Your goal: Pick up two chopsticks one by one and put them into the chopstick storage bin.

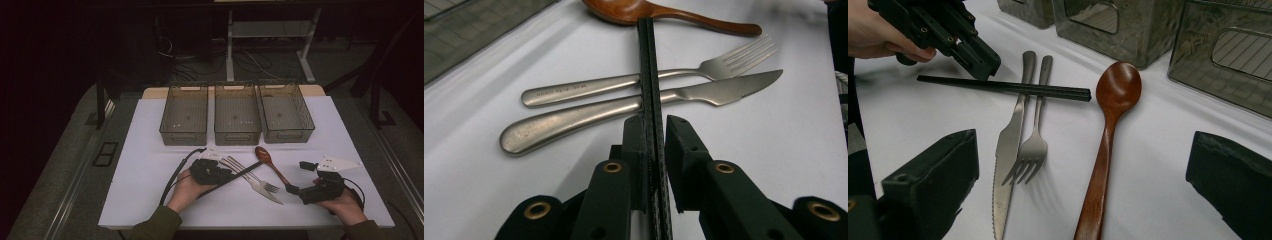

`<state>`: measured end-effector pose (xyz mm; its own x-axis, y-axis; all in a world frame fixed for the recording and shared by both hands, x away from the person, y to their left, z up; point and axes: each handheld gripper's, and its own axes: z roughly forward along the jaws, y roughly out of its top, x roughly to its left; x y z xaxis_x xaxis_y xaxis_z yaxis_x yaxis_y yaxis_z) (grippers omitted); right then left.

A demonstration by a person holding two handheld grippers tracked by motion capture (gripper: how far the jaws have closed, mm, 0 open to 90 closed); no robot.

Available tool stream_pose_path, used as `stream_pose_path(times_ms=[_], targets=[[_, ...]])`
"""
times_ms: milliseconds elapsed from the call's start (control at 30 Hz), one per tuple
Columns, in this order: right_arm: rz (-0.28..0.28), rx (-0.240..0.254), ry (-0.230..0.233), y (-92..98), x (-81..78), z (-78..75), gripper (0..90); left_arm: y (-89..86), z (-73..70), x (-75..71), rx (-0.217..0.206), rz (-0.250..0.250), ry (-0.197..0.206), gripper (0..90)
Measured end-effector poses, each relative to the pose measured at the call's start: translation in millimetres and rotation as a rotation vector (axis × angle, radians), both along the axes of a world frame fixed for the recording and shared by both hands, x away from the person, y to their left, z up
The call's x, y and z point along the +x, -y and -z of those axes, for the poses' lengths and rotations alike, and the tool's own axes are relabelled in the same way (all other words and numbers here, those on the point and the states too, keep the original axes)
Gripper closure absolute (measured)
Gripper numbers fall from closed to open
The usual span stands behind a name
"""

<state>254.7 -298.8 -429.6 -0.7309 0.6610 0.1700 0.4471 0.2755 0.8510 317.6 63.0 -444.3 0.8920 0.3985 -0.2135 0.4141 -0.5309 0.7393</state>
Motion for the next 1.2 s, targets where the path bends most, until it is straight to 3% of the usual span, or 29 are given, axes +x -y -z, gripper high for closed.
stream_pose_path(times_ms=[833,1200], targets=[[-0.001,0.004,0.001,0.4,-0.3,-0.5,0.0,1.8,6.9,1.1,0.059,-0.014,0.029,78.8],[-0.002,0.009,0.002,0.6,-0.4,-0.9,0.0,2.8,8.4,-0.6,0.061,-0.032,0.025,81.5]])
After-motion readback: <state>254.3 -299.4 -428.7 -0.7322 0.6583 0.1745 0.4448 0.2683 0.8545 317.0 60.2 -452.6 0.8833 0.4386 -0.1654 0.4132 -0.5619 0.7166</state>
